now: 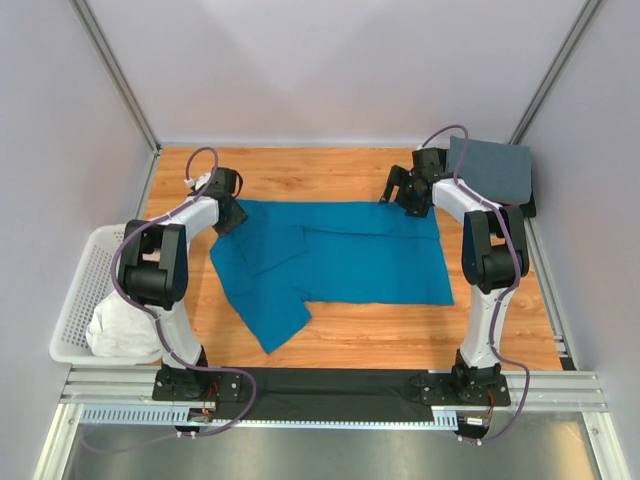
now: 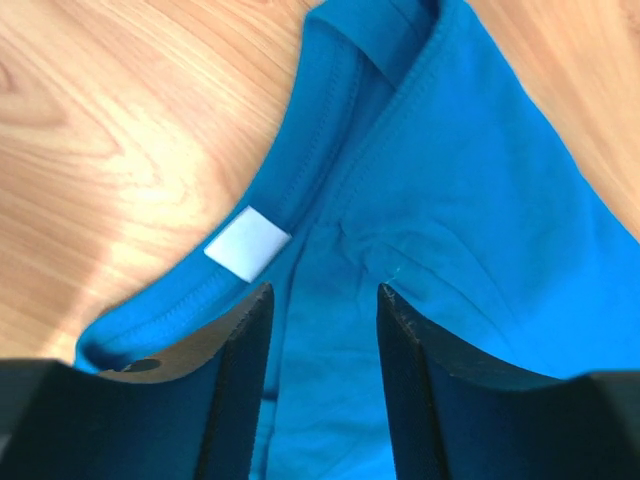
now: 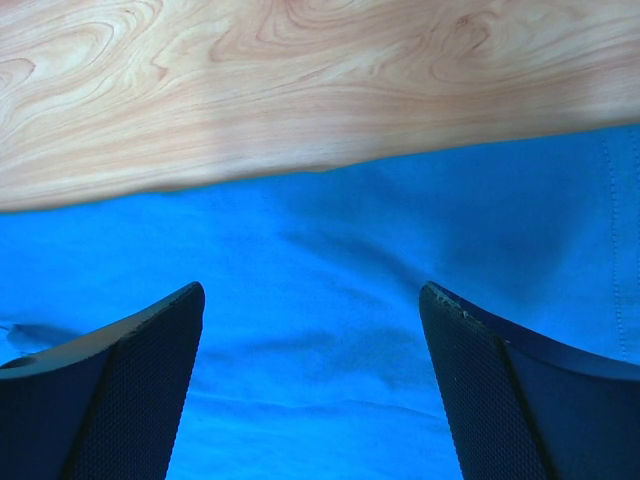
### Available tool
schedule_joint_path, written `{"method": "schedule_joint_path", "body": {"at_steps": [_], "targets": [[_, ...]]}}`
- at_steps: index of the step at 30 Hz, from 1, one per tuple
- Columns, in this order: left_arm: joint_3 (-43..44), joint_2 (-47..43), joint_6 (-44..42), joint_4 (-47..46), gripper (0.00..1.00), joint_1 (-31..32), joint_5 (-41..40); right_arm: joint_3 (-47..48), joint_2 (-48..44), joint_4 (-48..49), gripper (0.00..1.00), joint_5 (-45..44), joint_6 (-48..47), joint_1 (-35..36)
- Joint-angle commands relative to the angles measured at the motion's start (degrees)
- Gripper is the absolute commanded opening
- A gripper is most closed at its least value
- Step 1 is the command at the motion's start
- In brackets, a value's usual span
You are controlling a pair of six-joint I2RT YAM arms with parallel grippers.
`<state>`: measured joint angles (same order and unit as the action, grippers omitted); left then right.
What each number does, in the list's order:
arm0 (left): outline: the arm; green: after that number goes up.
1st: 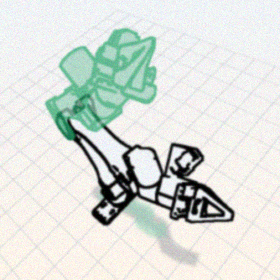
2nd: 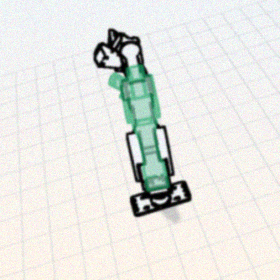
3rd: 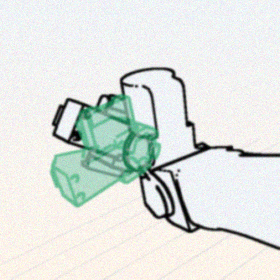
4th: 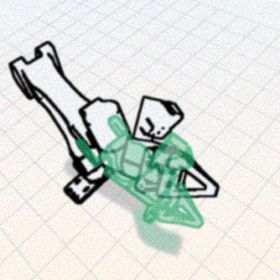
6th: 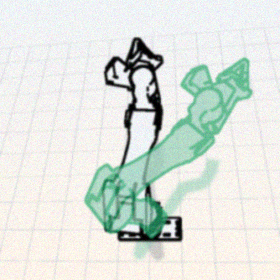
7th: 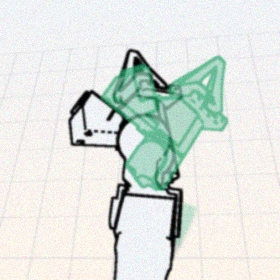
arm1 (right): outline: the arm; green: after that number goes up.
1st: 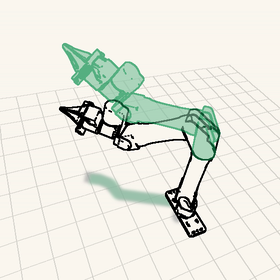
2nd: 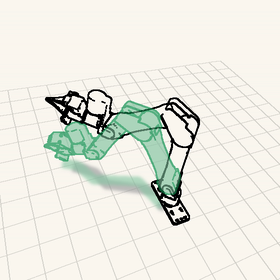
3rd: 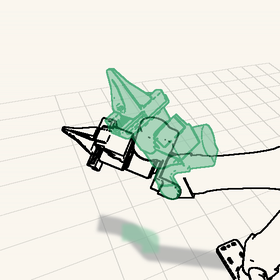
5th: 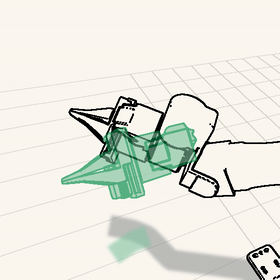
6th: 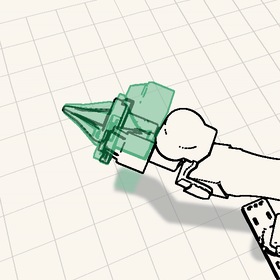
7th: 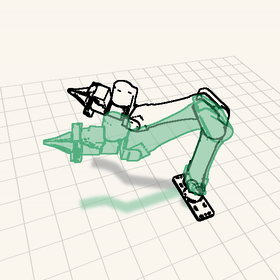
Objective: Fold and stack the t-shirts
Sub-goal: Fold the tshirt
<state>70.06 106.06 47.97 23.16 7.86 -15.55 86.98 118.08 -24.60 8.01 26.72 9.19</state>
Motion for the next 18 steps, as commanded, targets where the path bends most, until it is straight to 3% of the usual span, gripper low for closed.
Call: {"method": "schedule_joint_path", "body": {"at_steps": [1, 11, 18], "targets": [[2.62, 1.51, 1.34, -2.85, 0.52, -1.61, -0.45, 1.17, 0.83, 0.6, 0.89, -0.01, 0.7, -0.05], [4.73, 4.86, 0.64, -3.82, 0.47, -3.02, 0.7, 1.61, 1.89, 0.34, 0.89, -0.36, 0.79, -0.05], [4.56, 5.3, -0.06, -5.84, 0.33, -3.11, 1.4, 2.67, 2.77, -0.19, 0.88, -0.36, 0.88, -0.05]]}}
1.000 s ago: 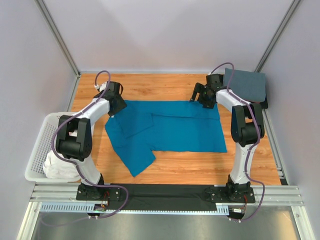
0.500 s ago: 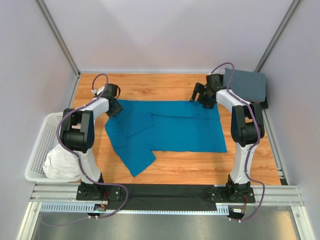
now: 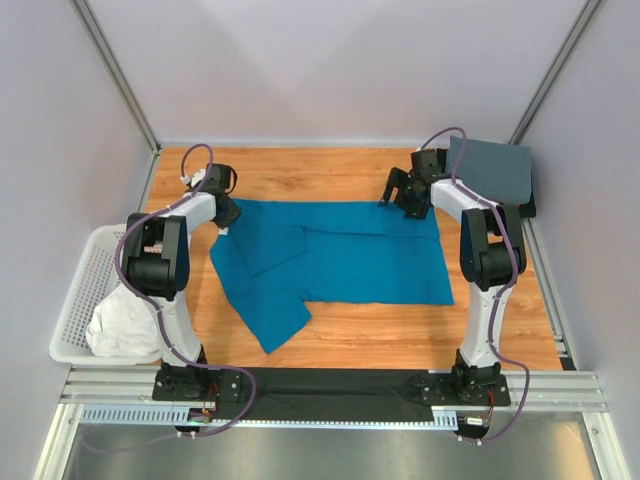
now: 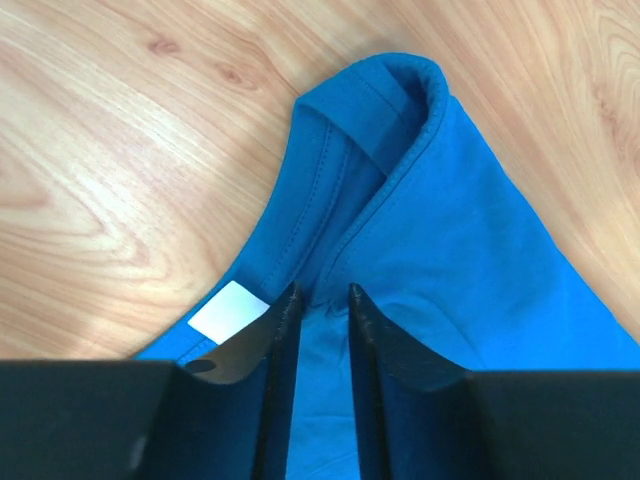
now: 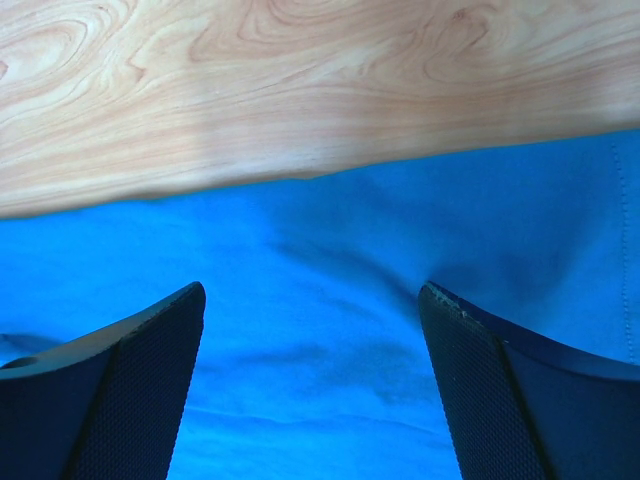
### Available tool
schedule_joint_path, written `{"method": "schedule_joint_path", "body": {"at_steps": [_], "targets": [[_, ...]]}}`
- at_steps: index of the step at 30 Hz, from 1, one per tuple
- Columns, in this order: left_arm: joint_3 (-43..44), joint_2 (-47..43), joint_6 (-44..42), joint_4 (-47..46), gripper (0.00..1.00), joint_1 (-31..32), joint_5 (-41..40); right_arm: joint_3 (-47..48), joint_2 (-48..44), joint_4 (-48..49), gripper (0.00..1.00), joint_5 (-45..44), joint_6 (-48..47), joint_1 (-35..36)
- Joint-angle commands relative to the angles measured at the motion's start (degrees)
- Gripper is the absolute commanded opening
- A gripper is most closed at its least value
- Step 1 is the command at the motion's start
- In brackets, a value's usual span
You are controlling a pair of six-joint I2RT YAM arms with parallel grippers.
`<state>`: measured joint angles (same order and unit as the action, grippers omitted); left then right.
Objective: Fold and stack the t-shirts
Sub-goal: Fold the tshirt
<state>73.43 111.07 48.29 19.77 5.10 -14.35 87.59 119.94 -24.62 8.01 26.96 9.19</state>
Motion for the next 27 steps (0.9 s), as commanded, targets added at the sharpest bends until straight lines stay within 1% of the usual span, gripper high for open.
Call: {"method": "schedule_joint_path", "body": {"at_steps": [1, 2, 3, 5, 6, 7, 16, 22, 23, 25, 26, 27], "targets": [[1.19, 0.29, -0.48, -2.54, 0.31, -0.36, 0.2, 2.06, 1.0, -0.25, 0.88, -0.36, 0.55, -0.05], [1.1, 0.29, -0.65, -2.54, 0.29, -0.36, 0.11, 1.97, 1.0, -0.16, 0.88, -0.36, 0.64, -0.05], [1.19, 0.2, -0.74, -2.54, 0.22, -0.44, 0.11, 1.97, 1.0, -0.34, 0.88, -0.45, 0.64, -0.05], [1.1, 0.29, -0.83, -2.63, 0.16, -0.45, 0.02, 1.97, 1.17, -0.25, 0.88, -0.54, 0.55, -0.05], [1.1, 0.47, -0.83, -2.28, 0.05, -0.53, -0.06, 1.88, 1.26, -0.34, 0.88, -0.54, 0.64, -0.05], [1.19, 0.38, -0.74, -2.02, 0.0, -0.62, -0.41, 1.88, 1.26, -0.25, 0.88, -0.45, 0.81, 0.04], [-2.32, -3.4, 0.39, -0.53, 0.0, -0.97, -4.28, 1.71, 1.26, -0.43, 0.88, -0.89, 1.08, -0.05], [-3.9, -4.36, 0.93, -0.34, 0.0, -1.41, -4.11, 1.71, 1.52, -1.22, 0.88, -1.59, 1.87, -0.05], [-4.17, -4.54, 0.23, -1.39, 0.02, -1.5, -3.59, 1.71, 1.52, -1.39, 0.88, -1.59, 1.87, -0.05], [-4.52, -5.07, -0.83, -2.45, 0.09, -1.5, -2.01, 1.62, 1.35, -1.48, 0.88, -0.9, 1.6, -0.05], [-4.44, -5.33, -1.53, -3.15, 0.22, -1.5, -1.39, 1.88, 1.0, -1.66, 0.88, -0.63, 1.17, -0.05], [-4.26, -5.77, -3.36, -3.51, 0.29, -1.5, -0.69, 2.14, 0.74, -2.27, 0.88, -0.54, 0.82, -0.05]]}}
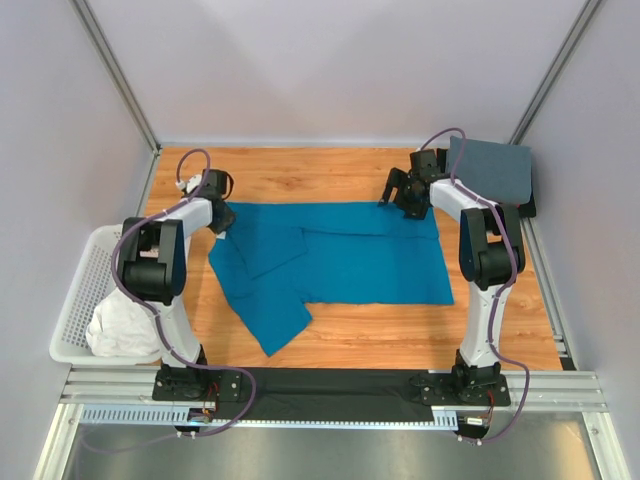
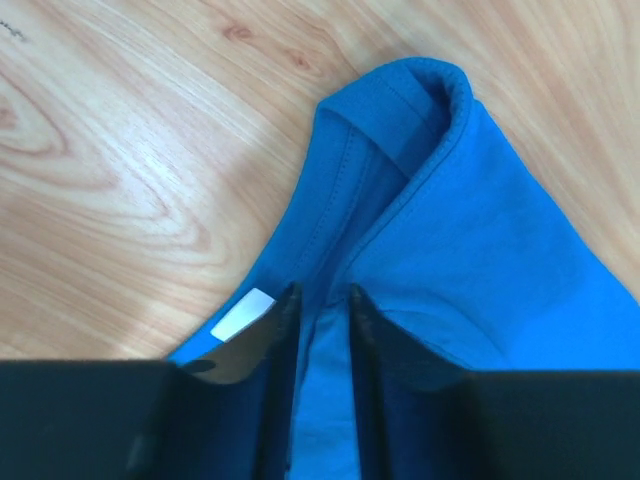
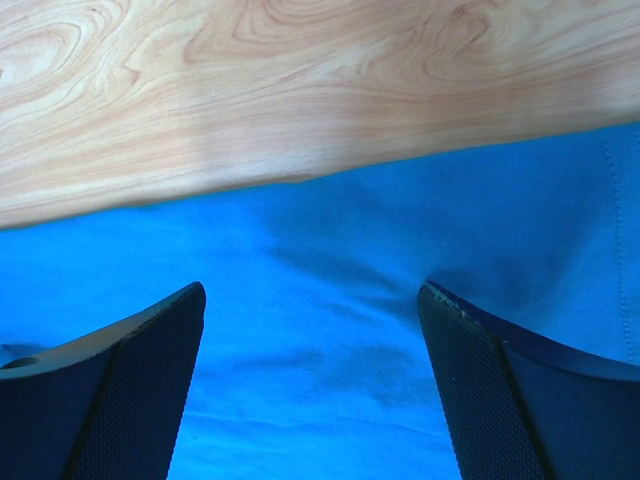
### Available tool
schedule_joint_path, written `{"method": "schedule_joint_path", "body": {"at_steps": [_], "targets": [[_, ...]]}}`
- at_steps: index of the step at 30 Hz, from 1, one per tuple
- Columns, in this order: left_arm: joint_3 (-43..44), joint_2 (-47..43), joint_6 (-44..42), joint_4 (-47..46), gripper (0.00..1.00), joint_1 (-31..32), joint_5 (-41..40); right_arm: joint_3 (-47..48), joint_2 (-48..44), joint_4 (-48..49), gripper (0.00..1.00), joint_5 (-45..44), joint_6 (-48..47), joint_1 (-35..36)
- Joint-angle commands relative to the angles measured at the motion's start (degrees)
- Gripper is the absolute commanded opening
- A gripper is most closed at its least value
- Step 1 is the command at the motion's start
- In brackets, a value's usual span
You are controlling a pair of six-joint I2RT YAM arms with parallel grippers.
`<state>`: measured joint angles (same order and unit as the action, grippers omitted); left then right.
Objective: Fold and stack the t-shirts
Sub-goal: Fold the tshirt
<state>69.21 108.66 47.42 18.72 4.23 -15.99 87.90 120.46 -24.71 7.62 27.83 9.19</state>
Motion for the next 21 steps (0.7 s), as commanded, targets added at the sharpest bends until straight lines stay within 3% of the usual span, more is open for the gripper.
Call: {"method": "schedule_joint_path", "body": {"at_steps": [1, 5, 7, 12, 17, 21], "targets": [[0.31, -4.59, -3.55, -2.72, 0.36, -0.63, 2.35, 2.1, -0.23, -2.79, 0.89, 0.03, -0.32, 0.04], [1.45, -10.39, -7.95, -0.27, 0.78, -0.36, 6.05, 1.58, -5.83, -6.49, 0.95, -1.64, -1.99, -0.05], [1.28, -14.94, -9.36, 2.09, 0.82, 0.51, 7.11, -1.32, -10.05, -7.8, 1.0, -3.47, -1.56, -0.05], [-4.67, -25.67, -6.65, 14.05, 0.83, 3.68, 8.07, -7.73, -17.44, -12.28, 1.0, -3.93, 2.21, -1.37], [-14.88, -39.12, 4.49, 22.3, 0.83, 8.14, 10.37, -17.66, -26.41, -14.23, 1.0, -3.65, 7.67, -4.79], [-24.44, -50.62, 14.96, 27.15, 0.82, 15.18, 6.51, -24.78, -33.62, -17.81, 1.0, -12.0, 11.09, -4.97]]}}
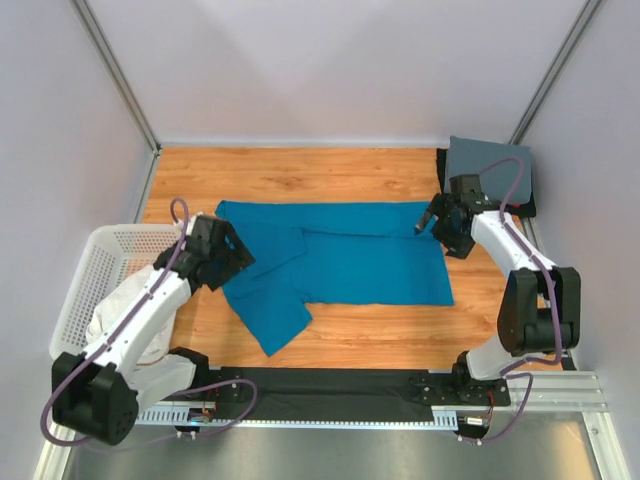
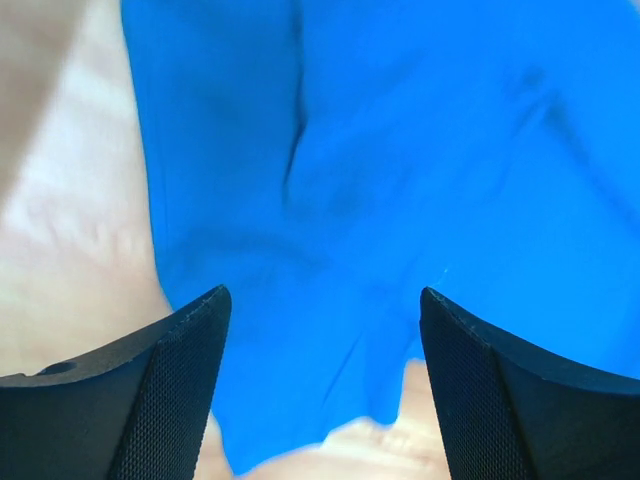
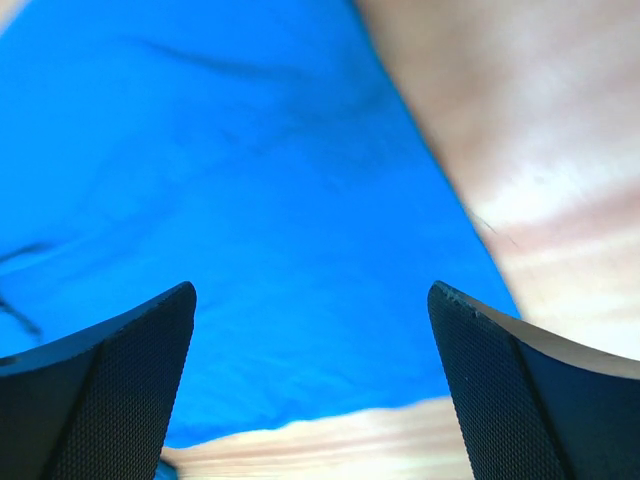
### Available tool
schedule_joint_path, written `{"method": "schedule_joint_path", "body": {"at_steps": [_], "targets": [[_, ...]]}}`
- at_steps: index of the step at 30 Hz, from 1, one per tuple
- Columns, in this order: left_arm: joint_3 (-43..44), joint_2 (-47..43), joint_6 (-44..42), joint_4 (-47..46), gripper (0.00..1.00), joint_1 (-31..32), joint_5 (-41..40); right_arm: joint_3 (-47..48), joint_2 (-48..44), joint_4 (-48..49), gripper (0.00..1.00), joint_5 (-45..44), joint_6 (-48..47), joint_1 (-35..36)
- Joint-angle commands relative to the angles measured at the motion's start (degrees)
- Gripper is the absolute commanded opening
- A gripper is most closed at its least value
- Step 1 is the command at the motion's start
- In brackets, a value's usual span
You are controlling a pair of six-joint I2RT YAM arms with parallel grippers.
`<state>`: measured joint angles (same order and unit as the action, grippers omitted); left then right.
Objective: Fold and stack the t-shirts
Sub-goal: Fold the tshirt
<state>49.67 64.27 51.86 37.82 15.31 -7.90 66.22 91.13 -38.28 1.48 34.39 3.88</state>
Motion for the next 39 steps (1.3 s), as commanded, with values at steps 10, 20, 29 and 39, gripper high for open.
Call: {"method": "schedule_joint_path", "body": {"at_steps": [10, 20, 29, 39], "targets": [[-21.98, -19.01, 32.5, 8.75, 0.75, 23.61, -5.02, -25.25, -25.8, 1.28, 1.0, -5.78, 12.63, 0.25], [-22.61, -12.86, 44.9, 7.0, 0.71, 42.67, -8.18, -27.72, -28.91, 4.26, 0.99, -7.28, 10.43, 0.25], [-18.55, -4.24, 53.7, 11.49, 0.62, 50.52, -11.26, -26.58, -26.27, 5.94, 0.98, -7.45, 9.46, 0.16], [-19.79, -3.98, 55.46, 9.9, 0.47, 50.96, -10.82, -28.77, -26.62, 5.94, 0.97, -8.95, 9.82, -0.89]]}}
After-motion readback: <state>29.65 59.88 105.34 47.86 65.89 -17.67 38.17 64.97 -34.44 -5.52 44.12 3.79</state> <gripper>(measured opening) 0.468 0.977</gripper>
